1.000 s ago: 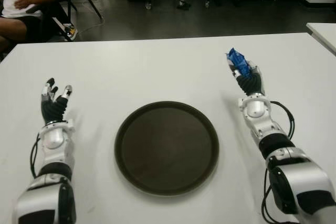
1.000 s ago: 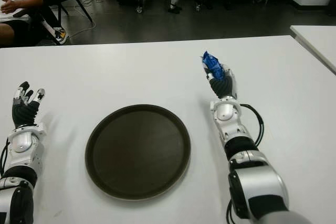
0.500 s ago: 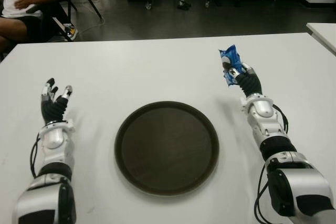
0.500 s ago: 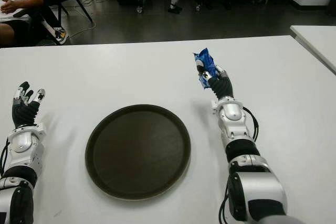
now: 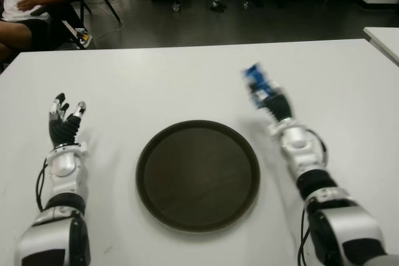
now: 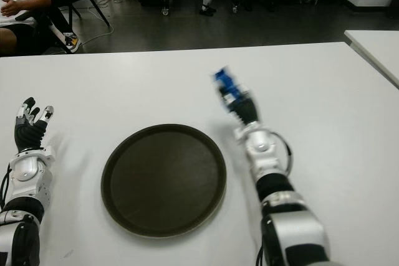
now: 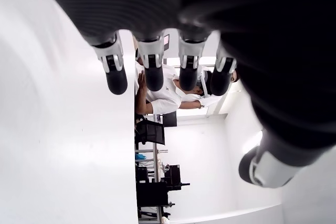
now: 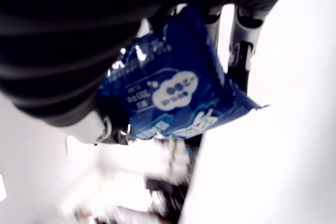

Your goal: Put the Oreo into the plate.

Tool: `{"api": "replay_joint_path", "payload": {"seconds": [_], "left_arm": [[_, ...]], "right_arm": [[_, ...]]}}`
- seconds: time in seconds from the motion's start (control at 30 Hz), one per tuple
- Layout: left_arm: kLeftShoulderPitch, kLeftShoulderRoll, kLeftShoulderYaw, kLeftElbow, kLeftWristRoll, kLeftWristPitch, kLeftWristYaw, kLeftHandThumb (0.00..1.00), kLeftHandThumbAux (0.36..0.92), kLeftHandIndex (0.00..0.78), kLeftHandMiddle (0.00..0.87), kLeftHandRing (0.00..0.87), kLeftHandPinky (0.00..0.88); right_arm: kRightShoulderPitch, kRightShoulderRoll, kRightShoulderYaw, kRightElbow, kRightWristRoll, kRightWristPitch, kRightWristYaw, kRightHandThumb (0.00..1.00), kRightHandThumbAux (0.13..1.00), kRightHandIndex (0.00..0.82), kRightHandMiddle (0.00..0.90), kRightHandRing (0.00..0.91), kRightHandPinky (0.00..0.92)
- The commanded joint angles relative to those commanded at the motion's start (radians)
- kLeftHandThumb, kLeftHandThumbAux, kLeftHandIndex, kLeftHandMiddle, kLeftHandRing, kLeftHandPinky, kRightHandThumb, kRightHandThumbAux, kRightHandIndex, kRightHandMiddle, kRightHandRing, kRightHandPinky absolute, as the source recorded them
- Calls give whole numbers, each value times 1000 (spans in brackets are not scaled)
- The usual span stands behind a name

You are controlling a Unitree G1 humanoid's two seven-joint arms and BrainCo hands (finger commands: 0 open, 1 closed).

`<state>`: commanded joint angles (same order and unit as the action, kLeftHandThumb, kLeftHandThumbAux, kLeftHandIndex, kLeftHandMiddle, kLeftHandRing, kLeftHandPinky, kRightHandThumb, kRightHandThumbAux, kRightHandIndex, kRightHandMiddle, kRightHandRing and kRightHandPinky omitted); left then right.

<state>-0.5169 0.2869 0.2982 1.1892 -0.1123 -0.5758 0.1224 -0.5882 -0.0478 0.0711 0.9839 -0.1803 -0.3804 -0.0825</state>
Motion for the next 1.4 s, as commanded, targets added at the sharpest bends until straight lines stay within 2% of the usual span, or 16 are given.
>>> {"api": "replay_joint_path", "payload": {"seconds": [0.27,0.6,1.0,1.4], "left_arm": [[2,-5,2,-4,0,0,2,0,662,0,0,0,0],[-1,-5,6,-1,-3,9,4,0,668,0,0,0,0],[-2,-2,5,2,2,2,2,0,658,0,0,0,0],[-1,-1,5,2,3,7,2,0,655,0,0,0,0]], "right_arm": [[5,-11,28,-3,-37,-27,-3,707,718,441,839,838,832],[14,-10,32,-13,-42,-44,-5,709,716,442,834,835,831],[18,-5,20,-28,-26,-38,-1,710,714,442,832,830,826],[51,-3,16,-107,9,-31,55,710,713,442,835,839,840]]}}
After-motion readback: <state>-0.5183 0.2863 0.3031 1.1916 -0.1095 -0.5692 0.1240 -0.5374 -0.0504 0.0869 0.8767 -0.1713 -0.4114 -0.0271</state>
